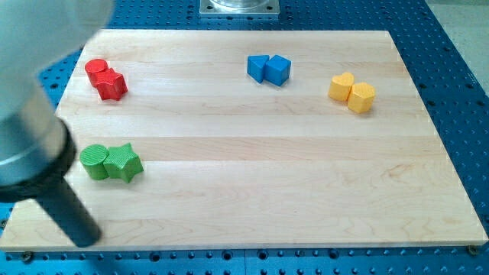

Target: Move the green blocks diagonally to the red blocks

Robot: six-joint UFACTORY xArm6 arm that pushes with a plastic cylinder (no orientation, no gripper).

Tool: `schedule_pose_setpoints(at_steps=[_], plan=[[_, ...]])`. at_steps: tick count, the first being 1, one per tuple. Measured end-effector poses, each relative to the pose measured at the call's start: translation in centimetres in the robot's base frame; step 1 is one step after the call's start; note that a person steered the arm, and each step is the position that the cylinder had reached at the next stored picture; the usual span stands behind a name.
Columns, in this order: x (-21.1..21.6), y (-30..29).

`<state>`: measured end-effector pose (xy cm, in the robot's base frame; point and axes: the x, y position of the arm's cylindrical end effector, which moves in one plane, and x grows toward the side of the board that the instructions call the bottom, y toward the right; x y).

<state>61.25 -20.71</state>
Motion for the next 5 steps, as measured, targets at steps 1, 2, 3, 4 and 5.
schedule_pose_setpoints(at_steps=[1,2,3,4,5], plan=[[0.5,-1.5],[-1.5,-0.6],[-8.1,6.1],[-12.7,8.2],[-8.2,4.2]])
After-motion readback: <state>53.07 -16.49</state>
